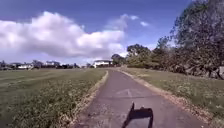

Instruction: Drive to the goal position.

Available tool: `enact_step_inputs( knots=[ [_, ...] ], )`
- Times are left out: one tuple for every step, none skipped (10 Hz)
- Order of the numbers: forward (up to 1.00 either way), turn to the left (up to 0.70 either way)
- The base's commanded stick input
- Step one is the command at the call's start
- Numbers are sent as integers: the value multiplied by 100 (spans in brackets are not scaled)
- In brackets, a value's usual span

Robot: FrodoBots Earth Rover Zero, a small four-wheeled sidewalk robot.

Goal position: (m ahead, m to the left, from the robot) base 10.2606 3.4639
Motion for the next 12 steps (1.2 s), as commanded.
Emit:
enact_step_inputs(
  knots=[
    [70, 0],
    [70, 0],
    [70, 0],
    [70, 0],
    [70, 0],
    [70, 0],
    [70, 1],
    [70, 7],
    [70, 14],
    [70, 10],
    [70, 6],
    [70, 0]
  ],
)
